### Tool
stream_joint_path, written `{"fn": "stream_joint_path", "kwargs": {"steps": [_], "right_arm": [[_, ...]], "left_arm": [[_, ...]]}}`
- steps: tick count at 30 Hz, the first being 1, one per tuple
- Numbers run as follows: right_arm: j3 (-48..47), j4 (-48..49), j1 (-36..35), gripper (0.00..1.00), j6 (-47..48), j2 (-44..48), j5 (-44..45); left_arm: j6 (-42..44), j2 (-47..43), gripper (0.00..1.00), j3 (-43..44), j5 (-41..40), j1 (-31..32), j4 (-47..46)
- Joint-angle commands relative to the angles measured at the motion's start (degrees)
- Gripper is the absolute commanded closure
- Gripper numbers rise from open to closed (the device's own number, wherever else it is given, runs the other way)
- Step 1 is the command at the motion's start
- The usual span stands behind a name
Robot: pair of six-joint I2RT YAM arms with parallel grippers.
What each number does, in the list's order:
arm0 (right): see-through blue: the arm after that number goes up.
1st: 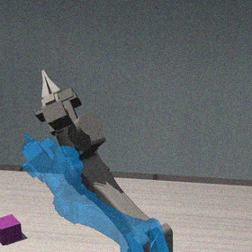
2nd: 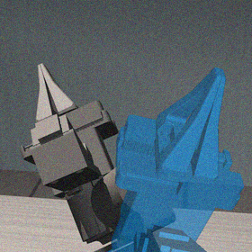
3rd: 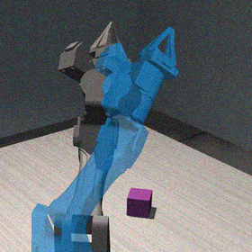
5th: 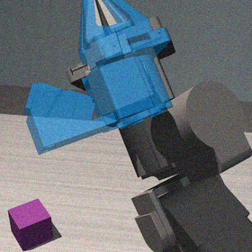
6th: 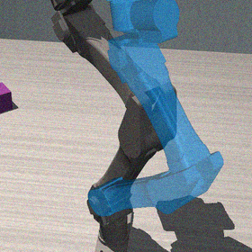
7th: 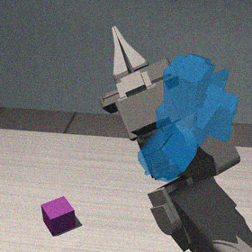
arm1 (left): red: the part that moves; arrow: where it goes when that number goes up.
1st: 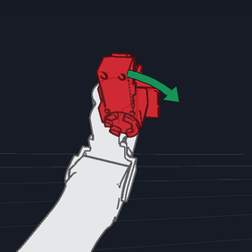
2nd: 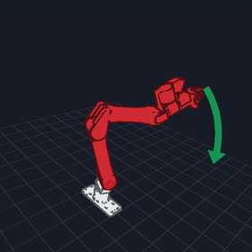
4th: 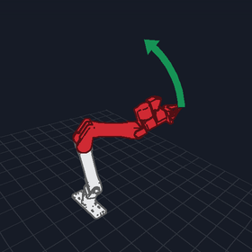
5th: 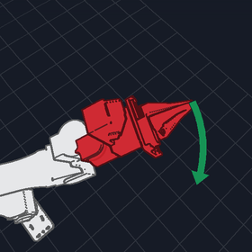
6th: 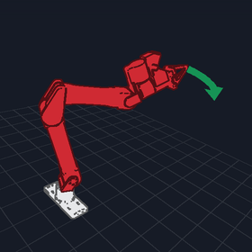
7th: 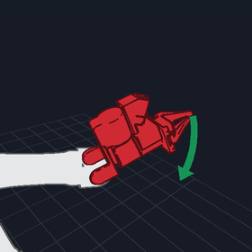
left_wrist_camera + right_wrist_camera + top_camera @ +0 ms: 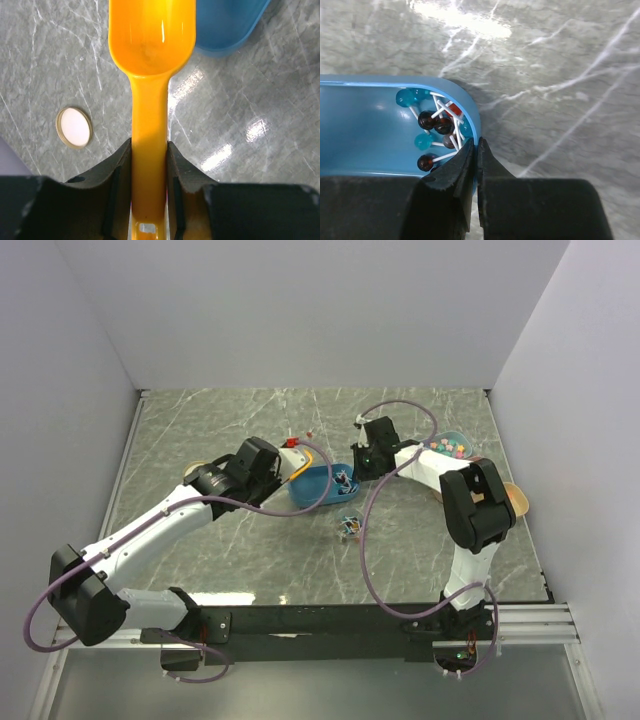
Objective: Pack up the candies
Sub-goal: Scoop the fake candies from the storage box.
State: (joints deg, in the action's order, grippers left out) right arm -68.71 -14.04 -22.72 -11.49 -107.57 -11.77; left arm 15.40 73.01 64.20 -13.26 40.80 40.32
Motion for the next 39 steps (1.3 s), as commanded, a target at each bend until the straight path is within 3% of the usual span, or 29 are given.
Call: {"fn": "stream_joint_path", "kwargs": {"steps": [1,6,11,22,29,34,39], "right_arm": [[-2.84,-0.9,-1.89,0.96,3.4,3.77,5.96],[-3.89,-1.69,-3.99,0.92,5.24,3.07,9.04],[-4.5,-1.34,-5.32,0.89,5.68,2.54,10.01],[-3.01,1.38,-5.93,0.81,6.74,3.77,9.57],[-2.13,3.41,-5.93,0.83,7.27,4.3,8.61],[-2.13,3.85,-6.02,0.91,7.62,3.95,7.73],[-1.61,3.93,-5.93,0.88,8.14,3.59,7.38]], "left_arm": [[1.21,-1.29,0.99,-0.3,1.04,-0.1,0.11],[2.79,-0.68,0.99,-1.19,3.59,1.56,0.82],[4.46,2.3,0.99,-1.98,1.13,5.16,2.75],[4.55,12.41,0.99,4.6,-2.39,6.49,7.4],[5.25,17.6,0.99,9.27,-4.23,6.58,10.39],[6.05,19.8,0.99,12.34,-3.71,6.58,11.98],[6.84,19.98,0.99,12.96,-0.81,6.49,12.77]]}}
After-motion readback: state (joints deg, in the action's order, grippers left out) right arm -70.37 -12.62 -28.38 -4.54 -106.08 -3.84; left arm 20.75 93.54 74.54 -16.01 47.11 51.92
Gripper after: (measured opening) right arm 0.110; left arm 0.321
